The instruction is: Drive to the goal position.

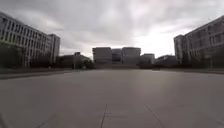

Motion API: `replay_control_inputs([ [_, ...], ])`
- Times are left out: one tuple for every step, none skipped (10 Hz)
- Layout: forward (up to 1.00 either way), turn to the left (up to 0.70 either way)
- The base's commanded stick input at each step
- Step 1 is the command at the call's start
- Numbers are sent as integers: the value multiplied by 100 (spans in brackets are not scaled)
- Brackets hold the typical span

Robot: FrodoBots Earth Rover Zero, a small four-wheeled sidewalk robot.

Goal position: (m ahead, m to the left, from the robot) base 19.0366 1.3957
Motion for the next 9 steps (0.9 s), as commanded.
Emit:
replay_control_inputs([
  [100, 0],
  [100, 0],
  [100, 0],
  [100, 5],
  [100, 4],
  [100, 3],
  [100, 2],
  [100, 0],
  [100, 0],
])
